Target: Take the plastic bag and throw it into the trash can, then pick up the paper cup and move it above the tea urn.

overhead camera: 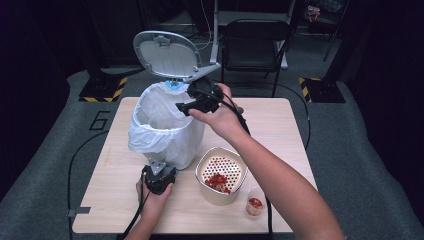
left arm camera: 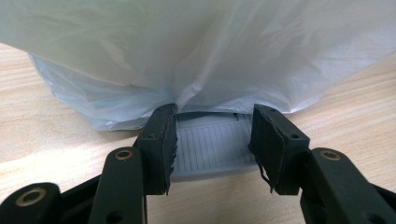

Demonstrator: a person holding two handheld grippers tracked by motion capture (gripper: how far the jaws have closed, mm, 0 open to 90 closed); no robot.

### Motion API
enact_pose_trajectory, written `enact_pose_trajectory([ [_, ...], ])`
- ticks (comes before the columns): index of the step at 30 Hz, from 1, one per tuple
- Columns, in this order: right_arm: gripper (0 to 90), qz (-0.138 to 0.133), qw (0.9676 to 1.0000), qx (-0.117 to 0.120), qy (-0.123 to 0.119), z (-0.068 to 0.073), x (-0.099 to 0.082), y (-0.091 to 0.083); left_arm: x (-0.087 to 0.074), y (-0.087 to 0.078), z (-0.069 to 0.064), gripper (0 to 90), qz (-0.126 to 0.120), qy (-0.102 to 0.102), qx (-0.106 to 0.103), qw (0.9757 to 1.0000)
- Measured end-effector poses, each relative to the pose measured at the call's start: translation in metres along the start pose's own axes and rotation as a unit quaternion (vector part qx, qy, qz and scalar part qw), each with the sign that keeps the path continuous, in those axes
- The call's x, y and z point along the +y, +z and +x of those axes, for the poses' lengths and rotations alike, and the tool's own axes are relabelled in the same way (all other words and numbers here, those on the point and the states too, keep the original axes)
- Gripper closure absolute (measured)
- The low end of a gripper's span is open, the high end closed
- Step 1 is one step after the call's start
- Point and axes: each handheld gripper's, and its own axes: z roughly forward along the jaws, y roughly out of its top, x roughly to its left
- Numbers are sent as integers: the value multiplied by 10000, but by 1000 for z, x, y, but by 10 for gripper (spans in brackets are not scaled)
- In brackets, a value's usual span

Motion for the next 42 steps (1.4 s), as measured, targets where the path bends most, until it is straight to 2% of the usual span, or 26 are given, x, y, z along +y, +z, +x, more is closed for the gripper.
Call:
enact_pose_trajectory([
  [2,444,7,10000,-40,20,-1,-3,-4,0,0,0,505,3,-5,-1,10000],
  [5,442,43,9999,-141,-43,-6,-13,-20,0,0,0,505,-52,21,61,10000],
  [8,423,19,9997,-233,19,-10,-28,-36,-1,1,0,505,-71,38,74,9999],
  [11,401,28,9994,-341,38,-13,-38,-44,-1,1,0,505,-66,41,76,9999],
  [12,384,-8,9993,-372,66,-17,-48,-50,-1,2,-2,505,-92,-114,20,9999],
  [14,370,-3,9992,-371,168,-21,-58,-56,-1,1,-1,505,-38,-55,2,10000],
  [15,362,0,9991,-369,193,-23,-63,-59,-1,2,-2,505,-81,-170,-27,9998],
  [16,357,-25,9988,-402,272,-24,-68,-61,-1,0,0,505,-4,-13,3,10000],
  [17,356,-21,9987,-406,295,-25,-74,-65,-1,0,0,505,-4,-13,3,10000],
  [18,356,-21,9987,-406,295,-25,-74,-65,-1,1,-1,505,-57,-81,-11,10000],
  [20,351,-25,9982,-501,324,-29,-86,-72,-1,2,-2,505,-105,-134,-18,9999],
  [25,350,-59,9974,-644,325,-30,-100,-82,-1,2,-2,505,-107,-138,-21,9998],
  [26,350,-110,9974,-621,356,-30,-107,-86,-1,2,-2,505,-109,-139,-23,9998],
  [31,350,-108,9970,-651,405,-26,-121,-93,-1,1,-2,506,-96,-122,-18,9999],
  [32,350,-147,9968,-687,391,-24,-130,-98,-1,1,-2,506,-84,-110,-16,9999],
  [34,350,-168,9966,-700,409,-24,-133,-99,-1,1,-2,506,-94,-118,-18,9999],
  [38,342,-137,9960,-742,476,-20,-159,-106,-1,2,-2,506,-130,-162,-24,9998],
  [39,334,-118,9958,-751,516,-20,-165,-106,-1,1,-1,506,-65,-86,-27,9999],
  [40,329,-80,9956,-758,550,-19,-172,-107,-1,1,-2,506,-80,-100,-24,9999],
  [41,329,-80,9956,-758,550,-19,-172,-107,-1,1,-2,506,-80,-100,-24,9999],
  [42,318,-17,9950,-765,639,-19,-187,-107,-1,2,-2,506,-102,-126,-18,9999],
])
